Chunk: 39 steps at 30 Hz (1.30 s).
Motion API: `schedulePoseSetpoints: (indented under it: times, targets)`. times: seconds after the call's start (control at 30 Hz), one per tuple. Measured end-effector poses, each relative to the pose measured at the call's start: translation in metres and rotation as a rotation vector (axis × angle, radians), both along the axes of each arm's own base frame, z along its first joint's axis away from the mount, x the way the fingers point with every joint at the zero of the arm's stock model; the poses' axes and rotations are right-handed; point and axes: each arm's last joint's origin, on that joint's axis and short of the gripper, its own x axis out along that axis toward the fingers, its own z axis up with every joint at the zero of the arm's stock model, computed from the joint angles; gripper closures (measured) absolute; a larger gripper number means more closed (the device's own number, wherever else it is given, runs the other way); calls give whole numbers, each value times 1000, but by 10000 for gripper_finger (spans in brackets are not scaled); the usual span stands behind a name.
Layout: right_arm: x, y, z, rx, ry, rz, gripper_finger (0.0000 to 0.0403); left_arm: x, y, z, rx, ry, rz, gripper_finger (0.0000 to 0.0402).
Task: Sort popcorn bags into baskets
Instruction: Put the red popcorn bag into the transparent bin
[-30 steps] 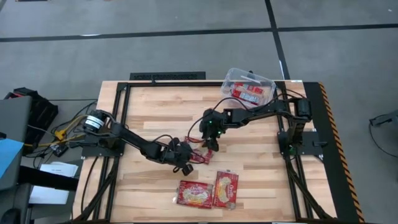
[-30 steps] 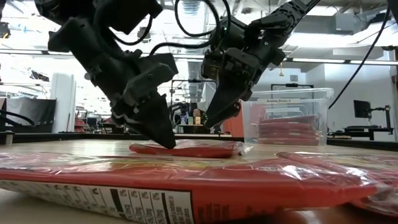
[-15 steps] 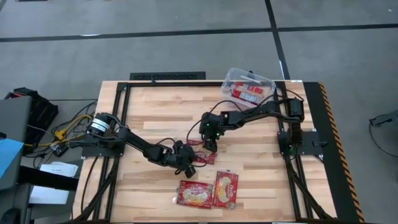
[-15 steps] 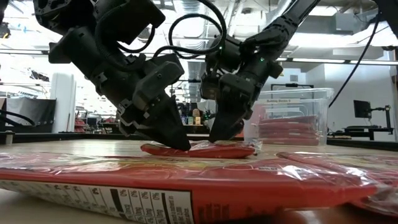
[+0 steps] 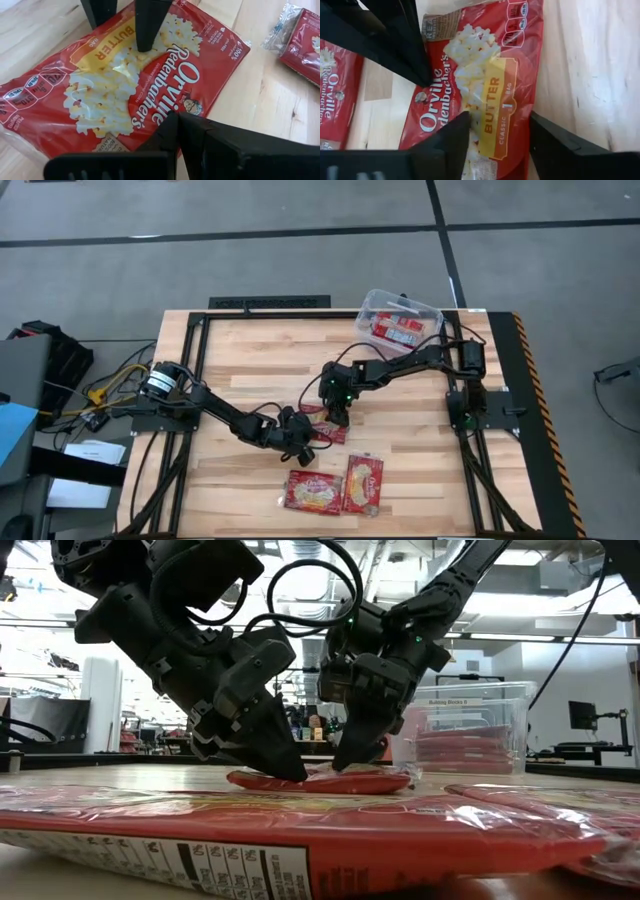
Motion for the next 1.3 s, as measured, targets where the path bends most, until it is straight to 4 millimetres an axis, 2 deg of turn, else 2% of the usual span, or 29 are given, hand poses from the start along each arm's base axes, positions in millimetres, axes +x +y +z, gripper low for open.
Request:
schedulePoseSetpoints:
  times: [0.37, 0.5, 0.6, 0.67, 0.83, 0.97, 1.1, 1.2, 1.3]
  targets:
    - [-3, 4, -2, 53, 30, 18, 382, 4, 9, 2, 5, -5, 16, 401]
    - [-4, 1, 7, 54, 11, 0, 387, 9, 8, 18, 27, -11, -37, 402]
    - [-6, -4, 18, 31, -7, -23, 391, 11, 12, 45, 79, 11, -45, 401]
    - [-10, -13, 31, 22, -37, -31, 397, 7, 17, 67, 126, 43, -46, 401]
    - [-24, -47, 72, -11, -144, -107, 396, -5, 36, 133, 220, 8, -61, 401]
    - [-51, -78, 117, -71, -239, -183, 398, -26, 51, 179, 283, -78, -13, 401]
    - [-93, -113, 156, -208, -290, -319, 397, -51, 64, 217, 360, -186, 75, 401]
    - [-128, -135, 179, -342, -303, -404, 399, -68, 73, 236, 411, -237, 140, 401]
    - [-162, -151, 193, -482, -280, -457, 398, -78, 79, 245, 433, -251, 160, 401]
